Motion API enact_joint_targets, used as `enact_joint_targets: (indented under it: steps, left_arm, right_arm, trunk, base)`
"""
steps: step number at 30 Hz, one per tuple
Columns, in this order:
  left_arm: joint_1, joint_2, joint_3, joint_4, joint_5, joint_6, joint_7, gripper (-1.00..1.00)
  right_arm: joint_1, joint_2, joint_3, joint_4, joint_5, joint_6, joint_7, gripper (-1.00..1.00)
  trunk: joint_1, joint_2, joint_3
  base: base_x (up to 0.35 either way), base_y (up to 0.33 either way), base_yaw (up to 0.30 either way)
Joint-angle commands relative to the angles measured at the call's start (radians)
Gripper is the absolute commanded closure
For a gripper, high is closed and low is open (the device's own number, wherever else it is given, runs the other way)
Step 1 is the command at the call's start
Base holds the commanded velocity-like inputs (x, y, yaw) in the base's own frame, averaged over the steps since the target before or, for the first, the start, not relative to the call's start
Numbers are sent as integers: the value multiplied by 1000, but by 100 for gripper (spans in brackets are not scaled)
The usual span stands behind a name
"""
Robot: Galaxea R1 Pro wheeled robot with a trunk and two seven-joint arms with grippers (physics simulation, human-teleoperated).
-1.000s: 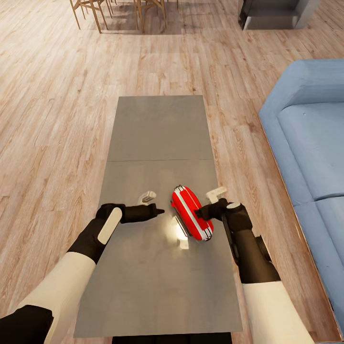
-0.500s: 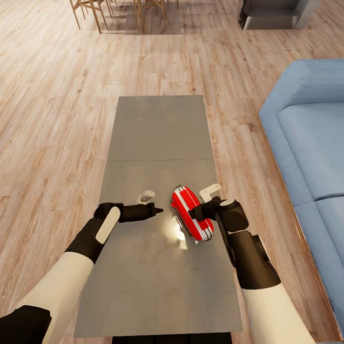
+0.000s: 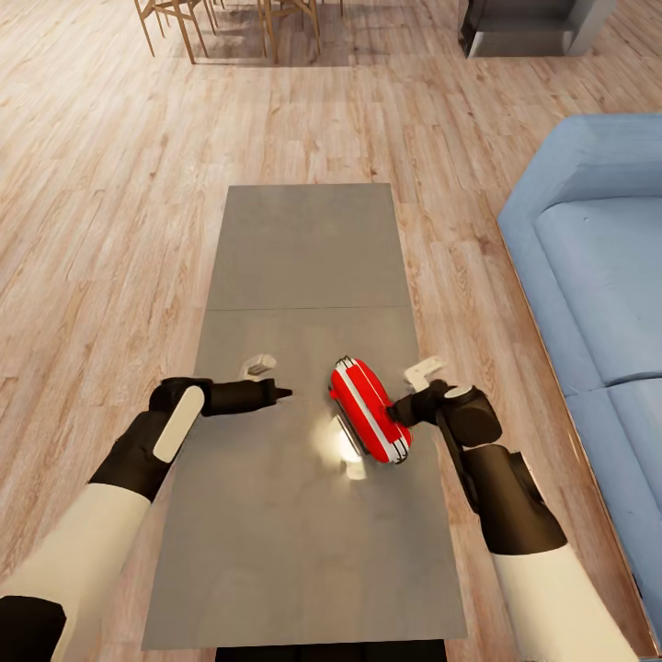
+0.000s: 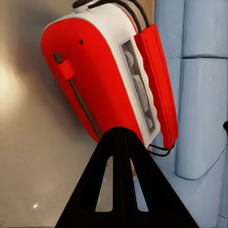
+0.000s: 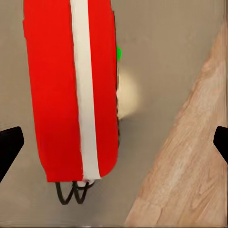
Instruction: Turn on the radio receiver that's on the table in the living room.
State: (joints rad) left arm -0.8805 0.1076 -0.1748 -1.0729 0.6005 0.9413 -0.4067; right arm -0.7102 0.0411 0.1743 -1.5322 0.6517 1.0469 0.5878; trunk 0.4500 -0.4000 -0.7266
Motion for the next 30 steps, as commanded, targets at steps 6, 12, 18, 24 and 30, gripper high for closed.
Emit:
enact_joint_targets:
  steps: [6, 12, 18, 24, 30]
  left_arm:
    - [0, 22, 0, -8, 2, 28, -1, 100]
    - [0, 23, 0, -27, 2, 51, -3, 100]
    - [0, 23, 0, -41, 4, 55, -3, 100]
    - [0, 26, 0, -42, 4, 56, -3, 100]
    - [0, 40, 0, -42, 3, 69, -3, 100]
  right_arm:
    - [0, -52, -34, 0, -2, 0, 79, -100]
    - [0, -61, -68, 0, -1, 0, 90, -100]
    - [0, -63, -72, 0, -1, 0, 90, -100]
    - [0, -64, -78, 1, 1, 0, 90, -100]
    - [0, -64, -111, 1, 2, 0, 90, -100]
  trunk:
    - [0, 0, 0]
    - [0, 0, 0]
    - [0, 0, 0]
    - [0, 0, 0]
    - [0, 0, 0]
  base:
    - [-90, 0, 0]
    - [-318, 0, 0]
    - [-343, 0, 0]
    - [-346, 0, 0]
    - [-289, 0, 0]
